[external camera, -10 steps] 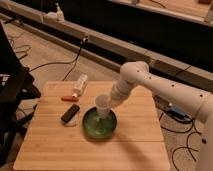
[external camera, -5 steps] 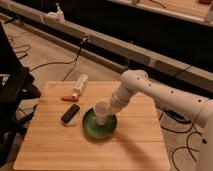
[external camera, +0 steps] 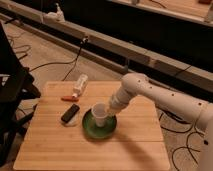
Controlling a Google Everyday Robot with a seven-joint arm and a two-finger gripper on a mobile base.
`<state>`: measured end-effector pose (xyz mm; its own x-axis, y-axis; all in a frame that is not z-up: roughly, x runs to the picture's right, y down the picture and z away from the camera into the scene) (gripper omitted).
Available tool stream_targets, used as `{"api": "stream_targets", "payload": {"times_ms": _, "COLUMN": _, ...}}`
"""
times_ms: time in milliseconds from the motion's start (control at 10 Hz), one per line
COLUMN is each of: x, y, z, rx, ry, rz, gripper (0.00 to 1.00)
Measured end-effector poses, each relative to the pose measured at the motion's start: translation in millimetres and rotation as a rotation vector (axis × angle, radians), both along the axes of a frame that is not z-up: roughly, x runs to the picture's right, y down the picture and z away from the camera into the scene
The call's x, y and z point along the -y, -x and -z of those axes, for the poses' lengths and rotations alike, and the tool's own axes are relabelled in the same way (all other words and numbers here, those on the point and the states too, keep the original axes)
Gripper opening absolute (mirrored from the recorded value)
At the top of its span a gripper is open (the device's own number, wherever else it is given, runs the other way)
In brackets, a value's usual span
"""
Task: Place the ceramic cup in the ceramic bowl
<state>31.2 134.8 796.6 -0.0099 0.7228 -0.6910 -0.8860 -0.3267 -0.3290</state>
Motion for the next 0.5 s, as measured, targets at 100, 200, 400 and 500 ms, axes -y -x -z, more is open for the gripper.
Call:
{"api": "stream_targets", "payload": {"times_ms": 100, "x": 5, "y": 2, "z": 3.4, "rx": 0.012, "ry": -0.020, "rz": 0.007, "gripper": 0.64}}
{"api": "stream_targets", "payload": {"times_ms": 200, "x": 11, "y": 3, "z": 7.0, "rx": 0.020, "ry": -0.037, "rz": 0.012, "gripper": 0.64}}
{"api": "stream_targets", "payload": {"times_ms": 400, "x": 29, "y": 10, "z": 22.4, "rx": 0.043, "ry": -0.091, "rz": 0.026, "gripper": 0.64}}
{"api": "stream_targets", "payload": {"times_ms": 500, "x": 43, "y": 17, "z": 34.8, "rx": 0.063, "ry": -0.132, "rz": 0.025, "gripper": 0.64}}
